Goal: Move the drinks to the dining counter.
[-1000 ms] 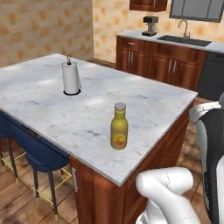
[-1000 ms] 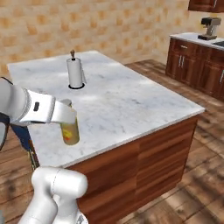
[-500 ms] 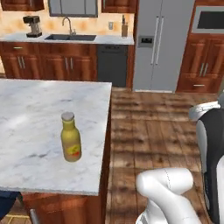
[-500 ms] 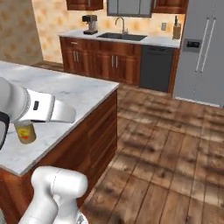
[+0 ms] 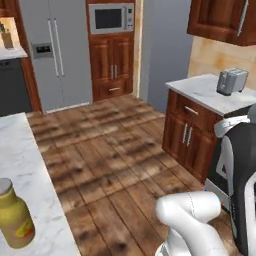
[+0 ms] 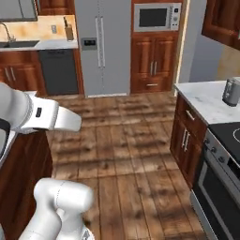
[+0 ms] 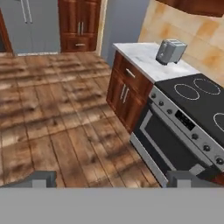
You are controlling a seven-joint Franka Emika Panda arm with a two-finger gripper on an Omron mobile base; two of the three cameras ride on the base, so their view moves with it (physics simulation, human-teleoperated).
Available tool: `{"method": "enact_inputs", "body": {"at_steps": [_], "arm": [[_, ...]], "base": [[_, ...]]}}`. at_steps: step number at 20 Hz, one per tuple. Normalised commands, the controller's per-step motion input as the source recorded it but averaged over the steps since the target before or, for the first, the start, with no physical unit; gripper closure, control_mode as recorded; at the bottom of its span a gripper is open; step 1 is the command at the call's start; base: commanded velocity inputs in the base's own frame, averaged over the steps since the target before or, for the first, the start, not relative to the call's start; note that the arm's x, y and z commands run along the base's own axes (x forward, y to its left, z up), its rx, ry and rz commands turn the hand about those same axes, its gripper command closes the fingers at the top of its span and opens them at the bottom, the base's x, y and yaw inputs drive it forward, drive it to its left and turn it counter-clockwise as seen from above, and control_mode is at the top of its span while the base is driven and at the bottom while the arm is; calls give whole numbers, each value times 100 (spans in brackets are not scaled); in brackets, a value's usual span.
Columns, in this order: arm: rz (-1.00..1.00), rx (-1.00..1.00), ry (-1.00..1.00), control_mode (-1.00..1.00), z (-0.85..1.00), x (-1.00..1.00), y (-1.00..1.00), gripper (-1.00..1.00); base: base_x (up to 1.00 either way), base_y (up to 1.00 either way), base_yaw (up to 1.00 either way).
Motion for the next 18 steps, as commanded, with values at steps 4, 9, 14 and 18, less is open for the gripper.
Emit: {"method": "enact_inputs", "body": {"at_steps": [4, 9, 14, 18], "arm": [[0, 0, 0, 100, 0, 0, 0, -100], [0, 0, 0, 100, 0, 0, 0, -100], [0, 0, 0, 100, 0, 0, 0, -100], [0, 0, 0, 100, 0, 0, 0, -100]], "base": [[-38, 13, -82], [-16, 1, -87], [-6, -5, -82], [-3, -41, -68]]}}
